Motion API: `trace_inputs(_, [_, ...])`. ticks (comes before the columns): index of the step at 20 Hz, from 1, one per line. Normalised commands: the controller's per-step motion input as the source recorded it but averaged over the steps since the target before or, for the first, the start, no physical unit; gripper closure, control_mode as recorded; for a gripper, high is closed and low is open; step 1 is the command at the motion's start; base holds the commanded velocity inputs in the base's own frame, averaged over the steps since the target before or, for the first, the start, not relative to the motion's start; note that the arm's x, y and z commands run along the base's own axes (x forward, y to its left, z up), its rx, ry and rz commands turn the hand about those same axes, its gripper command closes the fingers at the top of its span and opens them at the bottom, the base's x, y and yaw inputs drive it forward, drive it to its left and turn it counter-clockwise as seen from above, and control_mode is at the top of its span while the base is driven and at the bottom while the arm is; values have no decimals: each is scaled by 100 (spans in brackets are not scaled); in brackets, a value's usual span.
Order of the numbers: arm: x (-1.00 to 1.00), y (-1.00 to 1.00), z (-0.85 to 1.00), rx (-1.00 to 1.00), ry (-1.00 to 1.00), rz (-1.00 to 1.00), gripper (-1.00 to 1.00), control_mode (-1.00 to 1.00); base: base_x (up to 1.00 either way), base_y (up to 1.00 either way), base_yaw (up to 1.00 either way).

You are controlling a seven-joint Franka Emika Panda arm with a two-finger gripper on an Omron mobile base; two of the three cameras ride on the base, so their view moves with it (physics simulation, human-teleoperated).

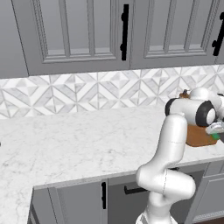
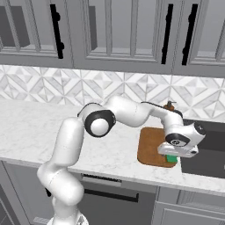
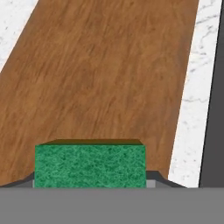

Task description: Pick up the sponge from the counter and clean the cutting board by briefly scrubbing or pressing down on the cutting board. Once finished, release the sponge.

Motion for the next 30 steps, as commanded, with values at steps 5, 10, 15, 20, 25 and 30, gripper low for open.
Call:
trace_inputs(5, [9,14,0,0,0,1,100,-100,0,0,0])
trace_inputs(10, [15,53,0,0,-3,0,100,-100,0,0,0])
trace_inputs(15, [29,49,0,0,-2,0,100,-100,0,0,0])
trace_inputs(20, [54,19,0,-5,-1,0,100,-100,0,0,0])
trace_inputs(25, [81,-1,0,-6,-1,3,100,-100,0,0,0])
trace_inputs(30, [58,-16,0,-2,-3,7,100,-100,0,0,0])
